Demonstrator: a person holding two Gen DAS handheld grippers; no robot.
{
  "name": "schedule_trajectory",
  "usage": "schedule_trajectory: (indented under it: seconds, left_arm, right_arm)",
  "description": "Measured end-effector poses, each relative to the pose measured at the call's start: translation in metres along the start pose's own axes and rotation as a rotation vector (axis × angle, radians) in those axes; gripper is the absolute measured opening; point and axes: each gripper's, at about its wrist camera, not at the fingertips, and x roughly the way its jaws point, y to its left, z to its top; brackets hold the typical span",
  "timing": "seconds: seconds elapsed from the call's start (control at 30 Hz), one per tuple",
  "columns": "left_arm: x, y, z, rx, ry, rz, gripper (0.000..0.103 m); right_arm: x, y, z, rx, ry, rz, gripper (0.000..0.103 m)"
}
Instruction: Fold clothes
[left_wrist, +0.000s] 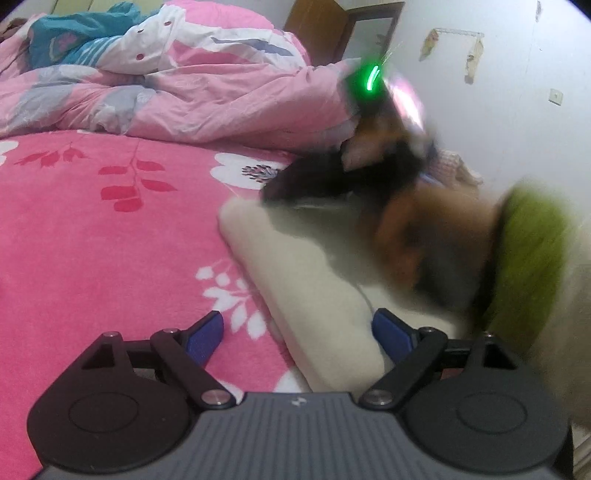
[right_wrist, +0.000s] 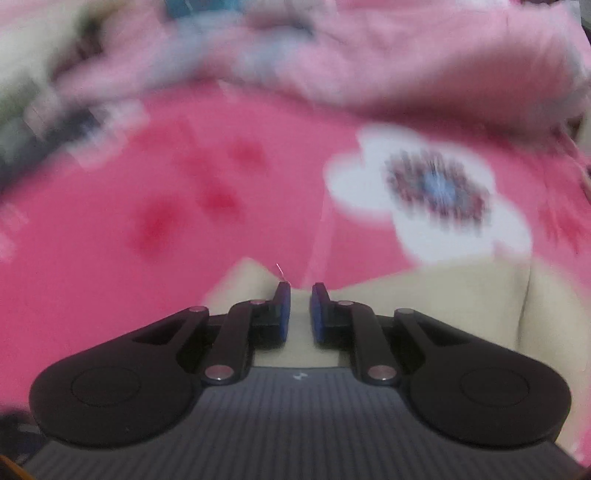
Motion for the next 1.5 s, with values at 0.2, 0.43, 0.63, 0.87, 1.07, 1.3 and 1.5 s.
schedule_trajectory:
  seconds: [0.2, 0.43, 0.63, 0.87, 1.07, 1.3, 1.5]
  left_arm:
    - [-0.003, -0.002, 0.002, -0.01, 0.012, 0.002, 0.088]
    - [-0.003, -0.003, 0.001, -0.02, 0.011, 0.015, 0.087]
    - [-0.004, -0.008, 0.003, -0.013, 0.016, 0.043, 0.088]
    - [-0.004, -0.009, 0.006, -0.01, 0.032, 0.061, 0.088]
    - [-0.012, -0.019, 0.007, 0.001, 0.034, 0.085, 0.084]
    - [-0.017, -0.012, 0.007, -0.043, 0.044, 0.063, 0.083]
    - [-0.032, -0.007, 0.004, -0.072, 0.045, 0.05, 0.083]
  right_arm:
    - [-0.051, -0.01, 0.013, 0.116, -0.079, 0.054, 0.012]
    - [-0.06, 0.022, -0.002, -0.029, -0.068, 0.105, 0.01]
    - [-0.064, 0.026, -0.005, -0.038, -0.062, 0.067, 0.01]
    - [-0.101, 0.02, -0.019, 0.005, -0.131, 0.105, 0.011]
    - [-0.1, 0.012, -0.036, 0.071, -0.126, 0.12, 0.013]
    - [-0.082, 0.024, -0.08, 0.02, -0.125, 0.09, 0.012]
    - [-0.135, 0.038, -0.07, 0.052, -0.139, 0.113, 0.014]
